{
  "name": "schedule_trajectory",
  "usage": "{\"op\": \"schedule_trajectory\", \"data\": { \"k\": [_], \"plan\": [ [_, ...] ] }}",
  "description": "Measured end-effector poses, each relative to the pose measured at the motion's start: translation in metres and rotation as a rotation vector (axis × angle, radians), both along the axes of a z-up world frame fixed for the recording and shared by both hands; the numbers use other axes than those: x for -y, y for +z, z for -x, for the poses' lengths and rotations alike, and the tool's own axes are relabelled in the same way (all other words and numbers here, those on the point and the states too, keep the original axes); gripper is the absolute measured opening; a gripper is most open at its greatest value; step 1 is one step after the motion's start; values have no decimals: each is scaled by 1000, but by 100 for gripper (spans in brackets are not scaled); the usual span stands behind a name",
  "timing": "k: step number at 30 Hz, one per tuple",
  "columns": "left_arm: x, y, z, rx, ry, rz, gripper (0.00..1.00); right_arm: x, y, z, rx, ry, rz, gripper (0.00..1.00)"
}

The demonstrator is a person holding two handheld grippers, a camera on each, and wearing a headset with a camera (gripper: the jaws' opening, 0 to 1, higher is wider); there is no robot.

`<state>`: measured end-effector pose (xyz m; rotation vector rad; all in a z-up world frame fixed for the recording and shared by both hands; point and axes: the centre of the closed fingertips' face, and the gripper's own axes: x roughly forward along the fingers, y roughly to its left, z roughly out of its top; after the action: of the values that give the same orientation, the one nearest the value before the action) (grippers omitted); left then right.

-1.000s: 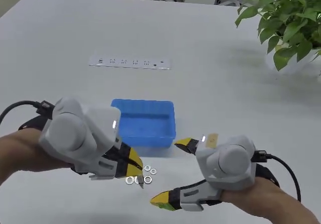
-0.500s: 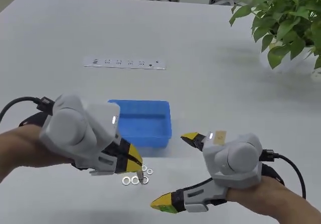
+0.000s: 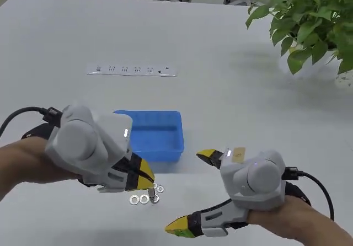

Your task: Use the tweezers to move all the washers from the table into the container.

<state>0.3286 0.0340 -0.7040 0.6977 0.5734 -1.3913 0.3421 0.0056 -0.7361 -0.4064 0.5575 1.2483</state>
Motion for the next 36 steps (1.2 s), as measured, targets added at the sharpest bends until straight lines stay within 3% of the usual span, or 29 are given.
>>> {"op": "schedule_trajectory", "data": {
  "k": [13, 21, 36],
  "plan": [
    [0, 2, -2, -9, 1, 16, 5, -5, -4, 3, -1, 26, -12, 89],
    [-2, 2, -5, -14, 25, 22, 5, -5, -8, -3, 12, 49, 7, 71],
    [-1, 2, -6, -24, 58, 33, 5, -25, -15, 2, 25, 156, 15, 50]
  ]
}}
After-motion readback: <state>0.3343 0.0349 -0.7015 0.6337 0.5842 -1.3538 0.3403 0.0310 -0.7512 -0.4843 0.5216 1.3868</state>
